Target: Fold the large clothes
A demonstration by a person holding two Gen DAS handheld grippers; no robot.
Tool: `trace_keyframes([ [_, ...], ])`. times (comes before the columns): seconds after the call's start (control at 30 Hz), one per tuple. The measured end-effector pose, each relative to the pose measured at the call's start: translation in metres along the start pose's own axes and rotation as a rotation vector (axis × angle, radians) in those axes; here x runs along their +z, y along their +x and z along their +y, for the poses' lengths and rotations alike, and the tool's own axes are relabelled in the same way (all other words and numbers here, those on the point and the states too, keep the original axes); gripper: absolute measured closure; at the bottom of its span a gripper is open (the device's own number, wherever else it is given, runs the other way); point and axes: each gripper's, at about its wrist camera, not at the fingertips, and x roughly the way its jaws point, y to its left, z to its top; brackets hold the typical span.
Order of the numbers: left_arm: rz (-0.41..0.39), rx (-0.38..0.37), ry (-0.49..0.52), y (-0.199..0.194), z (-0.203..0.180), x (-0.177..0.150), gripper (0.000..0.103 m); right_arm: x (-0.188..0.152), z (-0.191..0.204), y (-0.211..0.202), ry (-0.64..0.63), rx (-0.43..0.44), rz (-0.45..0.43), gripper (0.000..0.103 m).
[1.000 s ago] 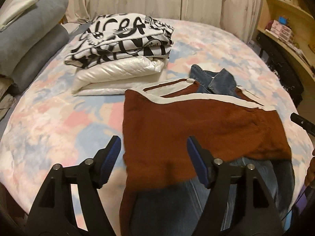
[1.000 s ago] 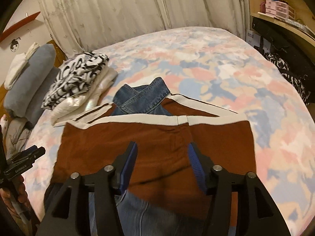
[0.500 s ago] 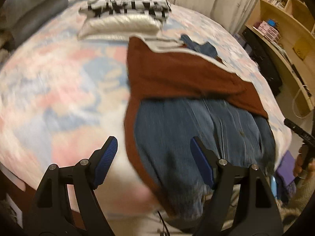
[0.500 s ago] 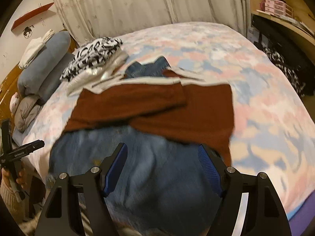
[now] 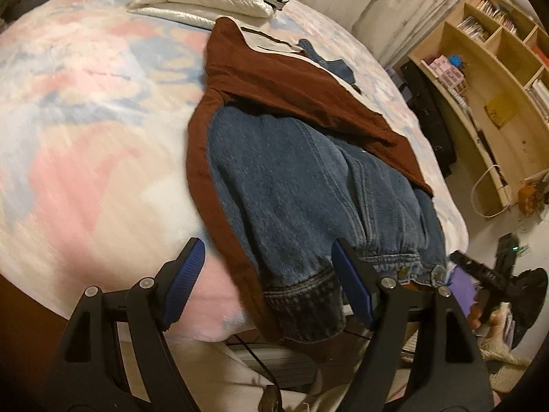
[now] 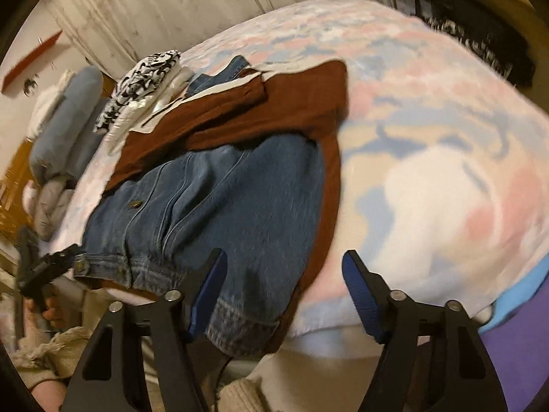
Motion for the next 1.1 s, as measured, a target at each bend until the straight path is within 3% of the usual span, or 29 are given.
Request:
trace_keyframes([
  [0.1,0.010,-0.067,-0.006,0.004,0.003,-0.005,0.029,-0.012,-0.004,0.012,-0.001,0.046,0.036,0.047],
  [0.43,-0.014,-0.151,-0.009,0.017,0.013,-0.011,0.029,-0.035,-0.035,0.026,0.027,0.145,0.025,0.051],
  [0.57,-0.038,-0.151,0.020,0.024,0.007,-0.009,0.031,-0.028,-0.027,0.027,0.005,0.172,-0.001,0.061],
  [0.87,-0.087,-0.160,0.041,0.038,0.004,-0.007,0.033,-0.002,0.002,0.050,-0.020,0.187,-0.005,0.062],
  [0.9,-0.093,-0.155,0.041,0.038,0.004,-0.007,0.034,-0.001,0.007,0.053,-0.021,0.184,-0.007,0.064],
  [0.97,-0.110,-0.133,0.030,0.037,0.004,-0.007,0.054,0.000,0.008,0.054,-0.025,0.182,-0.014,0.067],
  [1.1,-0.132,-0.106,-0.016,0.030,0.004,-0.004,0.073,0.001,0.014,0.050,-0.027,0.174,-0.031,0.082],
])
